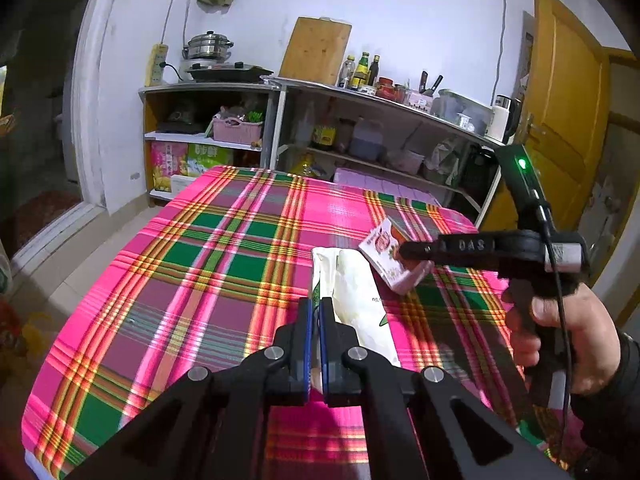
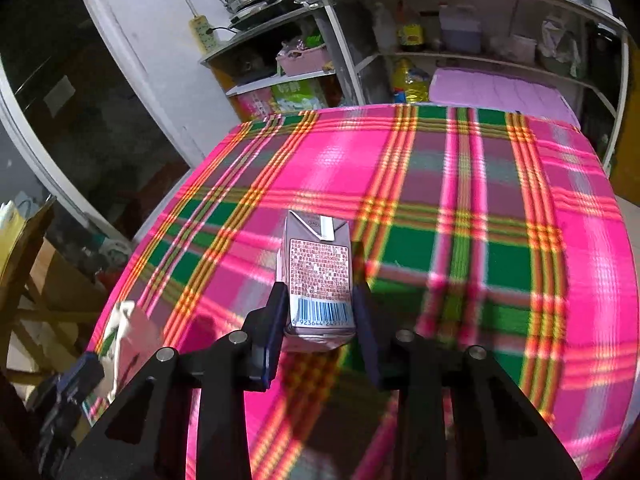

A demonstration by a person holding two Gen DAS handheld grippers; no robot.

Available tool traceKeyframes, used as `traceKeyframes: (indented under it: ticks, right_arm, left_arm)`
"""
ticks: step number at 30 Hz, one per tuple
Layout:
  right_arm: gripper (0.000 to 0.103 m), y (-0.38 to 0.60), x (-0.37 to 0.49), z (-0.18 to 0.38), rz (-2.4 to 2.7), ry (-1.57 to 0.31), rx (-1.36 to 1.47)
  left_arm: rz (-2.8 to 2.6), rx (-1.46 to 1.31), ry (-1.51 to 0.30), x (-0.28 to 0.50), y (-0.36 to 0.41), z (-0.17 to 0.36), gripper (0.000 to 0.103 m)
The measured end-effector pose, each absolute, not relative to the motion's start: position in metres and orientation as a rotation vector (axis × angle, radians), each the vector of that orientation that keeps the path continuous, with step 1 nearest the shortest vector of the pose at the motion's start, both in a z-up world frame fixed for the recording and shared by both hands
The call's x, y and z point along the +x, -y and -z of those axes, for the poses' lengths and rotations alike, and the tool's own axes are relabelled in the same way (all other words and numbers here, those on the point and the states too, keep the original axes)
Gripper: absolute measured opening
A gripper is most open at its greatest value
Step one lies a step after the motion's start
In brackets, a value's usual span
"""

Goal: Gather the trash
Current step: 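Carry the white tissue and juice carton over the trash bin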

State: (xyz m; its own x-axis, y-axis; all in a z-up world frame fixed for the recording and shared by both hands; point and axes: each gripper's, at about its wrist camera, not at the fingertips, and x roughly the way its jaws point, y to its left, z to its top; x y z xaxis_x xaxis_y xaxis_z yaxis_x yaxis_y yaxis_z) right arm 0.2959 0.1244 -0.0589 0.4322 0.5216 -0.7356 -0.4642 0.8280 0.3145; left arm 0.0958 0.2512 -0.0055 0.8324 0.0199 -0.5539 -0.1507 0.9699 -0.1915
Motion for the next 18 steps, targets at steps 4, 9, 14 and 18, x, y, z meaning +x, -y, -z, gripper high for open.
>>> traceKeyframes:
  ticks: [4, 9, 14, 18]
  right_arm:
    - [0.034, -0.114, 0.283, 0.055, -0.619, -0.932, 0.046]
    - [0.034, -0.087, 0.259, 0.049, -0.633, -0.905, 0.052]
    - [0.034, -0.055, 0.231, 0.039, -0.637, -0.874, 0.065]
    - [0.034, -0.032, 0.212, 0.031, -0.627, -0.849, 0.07]
  left_arm:
    - [-0.076, -0.224, -0.582, 0.092, -0.234, 0.002, 0.003]
    - [-0.06, -0.212, -0.586, 0.088, -0.217, -0.004, 0.003]
    - [-0.034, -0.205, -0.594, 0.084, -0.194, -0.007, 0.003]
    - [-0.009, -0.21, -0.596, 0.08, -0.174, -0.01, 0.003]
